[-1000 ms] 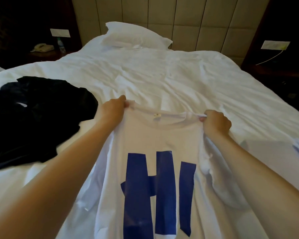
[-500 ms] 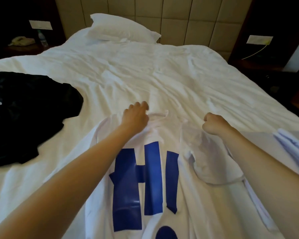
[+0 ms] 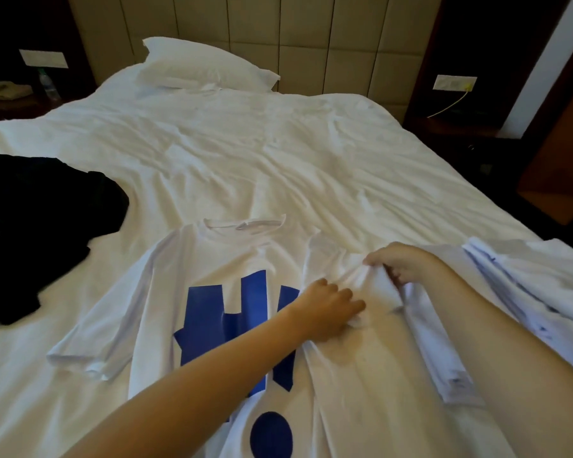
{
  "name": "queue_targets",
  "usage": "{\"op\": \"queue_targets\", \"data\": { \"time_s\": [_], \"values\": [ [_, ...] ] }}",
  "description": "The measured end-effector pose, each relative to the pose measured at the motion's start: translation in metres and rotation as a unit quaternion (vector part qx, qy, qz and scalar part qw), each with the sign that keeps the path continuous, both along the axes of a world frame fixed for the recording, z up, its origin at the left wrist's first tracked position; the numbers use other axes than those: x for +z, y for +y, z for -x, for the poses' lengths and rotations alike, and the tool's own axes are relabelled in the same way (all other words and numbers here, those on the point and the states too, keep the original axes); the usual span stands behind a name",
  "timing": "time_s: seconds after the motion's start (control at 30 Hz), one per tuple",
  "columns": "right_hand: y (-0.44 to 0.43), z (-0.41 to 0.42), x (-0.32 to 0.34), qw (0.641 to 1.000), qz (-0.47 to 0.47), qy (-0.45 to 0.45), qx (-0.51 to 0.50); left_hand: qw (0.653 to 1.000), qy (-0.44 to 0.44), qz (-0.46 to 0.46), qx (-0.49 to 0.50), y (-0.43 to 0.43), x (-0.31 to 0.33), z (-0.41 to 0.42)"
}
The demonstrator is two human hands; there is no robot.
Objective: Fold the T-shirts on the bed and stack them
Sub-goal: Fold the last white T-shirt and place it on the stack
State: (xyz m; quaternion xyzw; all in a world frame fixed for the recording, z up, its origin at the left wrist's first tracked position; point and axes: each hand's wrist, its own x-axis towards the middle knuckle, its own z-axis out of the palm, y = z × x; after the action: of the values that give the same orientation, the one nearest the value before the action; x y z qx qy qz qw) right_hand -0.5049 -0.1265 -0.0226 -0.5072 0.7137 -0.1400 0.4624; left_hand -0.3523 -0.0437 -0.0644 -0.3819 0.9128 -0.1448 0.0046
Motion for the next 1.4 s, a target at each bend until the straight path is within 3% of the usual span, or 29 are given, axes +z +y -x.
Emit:
{"op": "queue_targets", "data": {
  "time_s": [0.03,0.1,0.13,0.2,0.27,0.43,0.5,0.53,0.6,0.67,0.73,0.77,0.9,1.0,1.07,1.17,1.27,1.4],
  "values": [
    [0.0,0.005,0.0,0.998,0.003,-0.058,-0.021,0.999,0.042,0.028,0.017,-0.002,0.003,0.001],
    [0.002,0.012,0.001,0.989,-0.013,-0.14,-0.043,0.979,0.161,-0.048,0.115,-0.007,0.006,0.005],
    [0.005,0.015,0.001,0.988,-0.039,-0.144,-0.031,0.945,0.248,-0.114,0.181,-0.01,0.01,0.007],
    [0.015,0.019,0.003,0.988,-0.099,-0.114,0.004,0.827,0.447,-0.221,0.261,-0.019,0.017,0.01],
    [0.02,0.024,0.008,0.986,-0.124,-0.114,0.002,0.709,0.575,-0.289,0.29,-0.025,0.025,0.012],
    [0.009,0.036,0.022,0.959,-0.013,-0.247,-0.141,0.481,0.693,-0.403,0.354,-0.036,0.047,0.025],
    [0.002,0.038,0.032,0.942,0.024,-0.282,-0.181,0.418,0.74,-0.427,0.308,-0.042,0.057,0.043],
    [-0.003,0.041,0.037,0.931,0.044,-0.304,-0.199,0.406,0.757,-0.436,0.27,-0.045,0.061,0.054],
    [-0.011,0.053,0.044,0.878,0.071,-0.374,-0.289,0.412,0.758,-0.47,0.186,-0.048,0.068,0.077],
    [-0.015,0.071,0.044,0.863,0.141,-0.336,-0.35,0.462,0.705,-0.522,0.128,-0.043,0.066,0.096],
    [-0.011,0.083,0.035,0.889,0.195,-0.208,-0.357,0.515,0.649,-0.547,0.117,-0.038,0.054,0.107],
    [-0.005,0.086,0.029,0.899,0.177,-0.172,-0.362,0.535,0.635,-0.543,0.128,-0.034,0.048,0.109],
    [0.021,0.082,0.013,0.945,0.079,-0.134,-0.288,0.569,0.627,-0.506,0.165,-0.024,0.035,0.101],
    [0.026,0.071,0.013,0.977,0.006,-0.011,-0.211,0.602,0.623,-0.463,0.187,-0.017,0.036,0.086],
    [0.027,0.065,0.014,0.977,0.043,0.041,-0.206,0.614,0.617,-0.449,0.204,-0.013,0.04,0.074],
    [0.03,0.066,0.01,0.946,0.162,0.143,-0.241,0.622,0.617,-0.424,0.229,-0.006,0.045,0.05],
    [0.041,0.058,0.011,0.923,0.203,0.271,-0.182,0.625,0.622,-0.386,0.27,0.003,0.047,0.019],
    [0.055,0.018,0.019,0.922,0.225,0.3,-0.1,0.609,0.639,-0.341,0.323,0.019,0.052,-0.026]
  ]
}}
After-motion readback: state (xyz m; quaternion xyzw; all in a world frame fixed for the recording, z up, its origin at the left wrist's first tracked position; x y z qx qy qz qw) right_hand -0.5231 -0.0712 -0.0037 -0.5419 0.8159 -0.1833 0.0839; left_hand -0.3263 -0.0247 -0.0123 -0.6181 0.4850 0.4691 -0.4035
